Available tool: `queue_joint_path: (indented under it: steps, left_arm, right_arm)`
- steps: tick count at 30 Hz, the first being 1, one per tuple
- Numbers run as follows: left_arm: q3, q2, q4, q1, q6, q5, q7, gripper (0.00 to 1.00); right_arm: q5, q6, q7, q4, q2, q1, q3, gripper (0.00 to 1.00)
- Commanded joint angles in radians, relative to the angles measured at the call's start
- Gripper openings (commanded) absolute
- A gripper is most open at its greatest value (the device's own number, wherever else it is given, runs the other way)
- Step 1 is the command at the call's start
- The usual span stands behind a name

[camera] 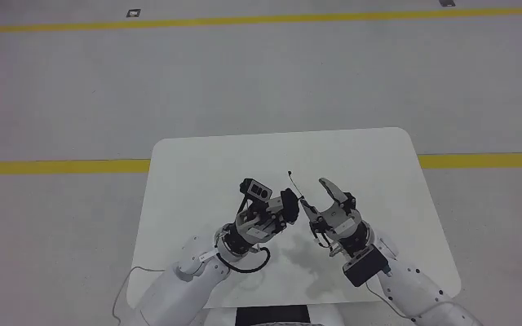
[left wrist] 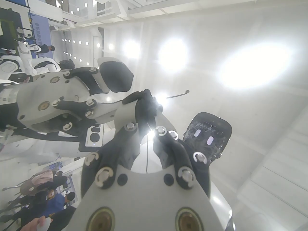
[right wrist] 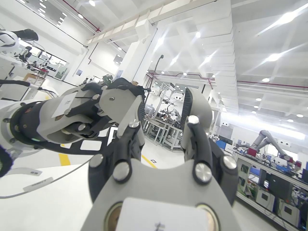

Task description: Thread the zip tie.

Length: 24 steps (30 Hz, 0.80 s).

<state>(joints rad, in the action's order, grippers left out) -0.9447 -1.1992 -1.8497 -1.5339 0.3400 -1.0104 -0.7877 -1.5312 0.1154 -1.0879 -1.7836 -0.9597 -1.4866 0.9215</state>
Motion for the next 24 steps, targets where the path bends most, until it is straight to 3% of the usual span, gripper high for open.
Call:
queue_joint_path:
  steps: [1, 8, 24]
  left_arm:
    - [0.0, 0.0, 0.0, 0.0, 0.0, 0.0, 0.0, 0.0]
    - [0.0, 0.0, 0.0, 0.0, 0.0, 0.0, 0.0, 0.0]
    - [0.0, 0.0, 0.0, 0.0, 0.0, 0.0, 0.0, 0.0]
  right_arm:
    - [-0.005, -0.005, 0.003, 0.0, -0.003, -0.003, 0.003, 0.31]
    - [-0.021, -0.024, 0.007, 0.002, -0.014, -0.005, 0.008, 0.31]
    - [-0.039, -0.049, 0.009, 0.009, -0.038, -0.009, 0.019, 0.17]
